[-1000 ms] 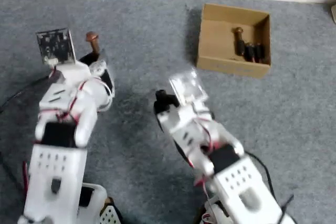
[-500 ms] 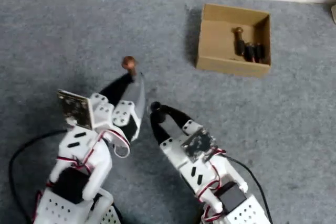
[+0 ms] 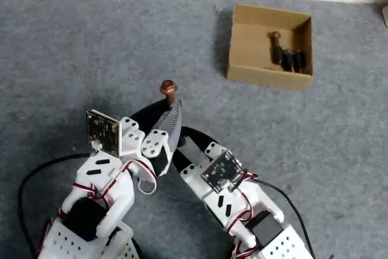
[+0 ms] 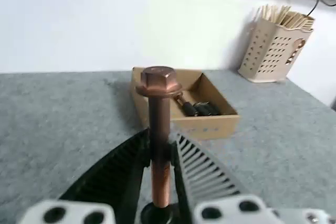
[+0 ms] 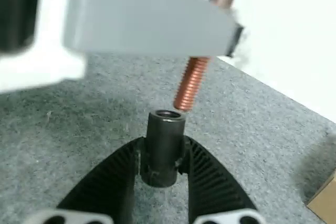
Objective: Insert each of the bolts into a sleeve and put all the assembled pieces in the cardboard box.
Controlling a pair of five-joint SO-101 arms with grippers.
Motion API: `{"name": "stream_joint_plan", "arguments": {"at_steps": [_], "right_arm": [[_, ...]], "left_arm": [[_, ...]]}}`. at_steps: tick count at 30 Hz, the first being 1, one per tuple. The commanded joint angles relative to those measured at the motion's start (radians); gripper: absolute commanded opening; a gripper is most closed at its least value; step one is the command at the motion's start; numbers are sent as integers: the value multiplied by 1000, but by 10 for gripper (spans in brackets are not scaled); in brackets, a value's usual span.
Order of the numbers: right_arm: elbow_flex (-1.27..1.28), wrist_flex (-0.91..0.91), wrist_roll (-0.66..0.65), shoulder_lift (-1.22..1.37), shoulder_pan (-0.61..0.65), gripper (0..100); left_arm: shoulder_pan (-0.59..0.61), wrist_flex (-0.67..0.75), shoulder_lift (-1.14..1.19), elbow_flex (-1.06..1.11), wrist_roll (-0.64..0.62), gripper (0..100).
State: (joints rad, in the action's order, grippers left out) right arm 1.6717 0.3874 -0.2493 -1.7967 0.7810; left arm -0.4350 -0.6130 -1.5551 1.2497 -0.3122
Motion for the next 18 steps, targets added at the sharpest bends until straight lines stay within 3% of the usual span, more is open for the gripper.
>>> {"name": "stream_joint_plan", "arguments": {"at_steps": [1,6,10,18], "right_arm": [[36,-31,-15,-8,8,5],[28,-31,-12,-8,-58,5],[28,-31,-12,-8,-59,5],[28,-31,-11,-8,-61,5]], "left_arm": [[-15,-8,-18,-36,0,6],[-16,-48,-18,-41,-11,6],[-12,-49,-18,-36,-87,6],[-8,-49,-18,24,-91,6]]}}
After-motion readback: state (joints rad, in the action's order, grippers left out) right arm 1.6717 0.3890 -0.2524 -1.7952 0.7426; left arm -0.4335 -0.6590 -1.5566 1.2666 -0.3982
